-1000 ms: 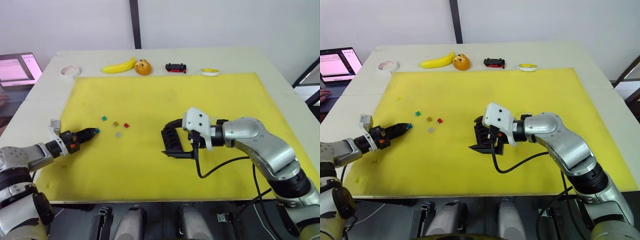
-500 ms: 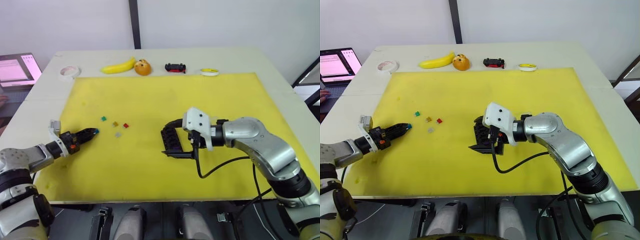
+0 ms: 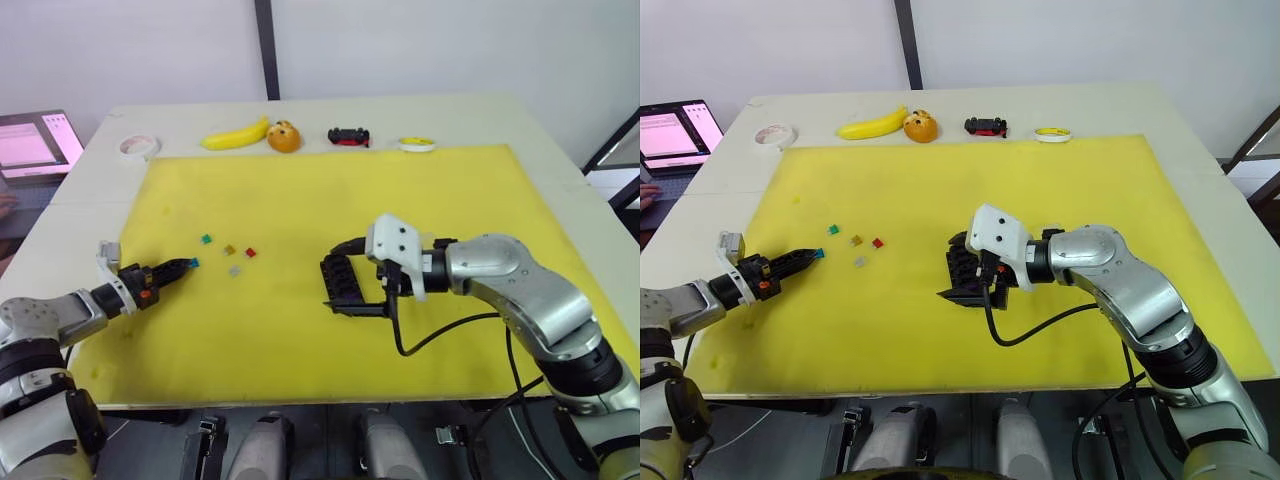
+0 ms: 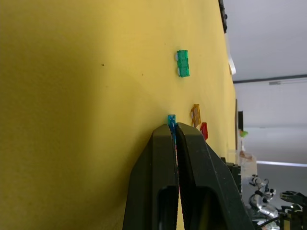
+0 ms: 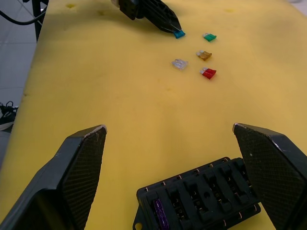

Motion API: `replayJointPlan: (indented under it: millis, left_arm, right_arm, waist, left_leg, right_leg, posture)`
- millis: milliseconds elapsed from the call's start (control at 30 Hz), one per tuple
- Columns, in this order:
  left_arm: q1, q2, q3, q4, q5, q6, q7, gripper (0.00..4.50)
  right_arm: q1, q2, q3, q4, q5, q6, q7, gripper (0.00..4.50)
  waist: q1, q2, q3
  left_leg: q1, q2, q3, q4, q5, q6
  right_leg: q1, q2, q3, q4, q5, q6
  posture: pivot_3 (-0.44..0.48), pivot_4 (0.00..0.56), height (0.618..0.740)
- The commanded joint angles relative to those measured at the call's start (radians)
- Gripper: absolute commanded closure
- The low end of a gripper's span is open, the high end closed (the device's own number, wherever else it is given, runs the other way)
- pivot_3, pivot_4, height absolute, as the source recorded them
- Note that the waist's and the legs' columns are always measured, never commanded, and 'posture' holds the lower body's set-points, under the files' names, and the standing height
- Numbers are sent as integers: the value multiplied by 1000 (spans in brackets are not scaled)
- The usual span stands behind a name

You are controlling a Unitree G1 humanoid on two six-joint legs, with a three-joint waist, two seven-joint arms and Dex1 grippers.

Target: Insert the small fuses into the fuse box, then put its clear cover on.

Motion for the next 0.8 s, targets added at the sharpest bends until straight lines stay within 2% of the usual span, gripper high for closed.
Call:
replayJointPlan:
  millis: [33, 233, 367, 633, 800]
  left_arm:
    - [11, 18, 32, -62, -40, 77, 6, 4451]
    - [-29, -9, 121, -291, -208, 294, 61, 4451]
    - [-55, -55, 109, -388, -353, 301, 128, 4451]
    - [-154, -265, 88, -535, -582, 279, 359, 4451]
    - [-161, -342, 28, -590, -711, 210, 473, 4451]
  right_arm:
    - [0, 10, -60, -33, 42, 21, -13, 0]
    - [36, 87, -193, -60, 217, 181, -104, 0]
    - [56, 159, -270, -76, 322, 277, -198, 0]
    - [41, 380, -418, -55, 545, 434, -501, 0]
    - [24, 472, -481, -27, 674, 486, -676, 0]
  waist:
    - [0, -1, 0]
    - [2, -7, 2]
    - [3, -9, 1]
    - [1, -9, 1]
    - [-3, -9, 1]
  left_leg:
    - [0, 0, 0, 0, 0, 0]
    - [-2, 0, -1, 0, 0, 0]
    - [-3, 0, -1, 0, 0, 0]
    - [-3, 0, -1, 0, 0, -1]
    - [-3, 0, 0, 0, 1, -2]
  right_leg:
    - [0, 0, 0, 0, 0, 0]
    - [-1, 0, 0, -1, 0, 0]
    - [-1, -1, 1, -2, 0, 0]
    - [-1, -1, 1, -2, 0, 0]
    - [-2, 0, 1, -2, 0, 0]
  posture:
    - [0, 150, 740]
    - [0, 150, 740]
    - [0, 150, 740]
    - [0, 150, 740]
    - [0, 150, 740]
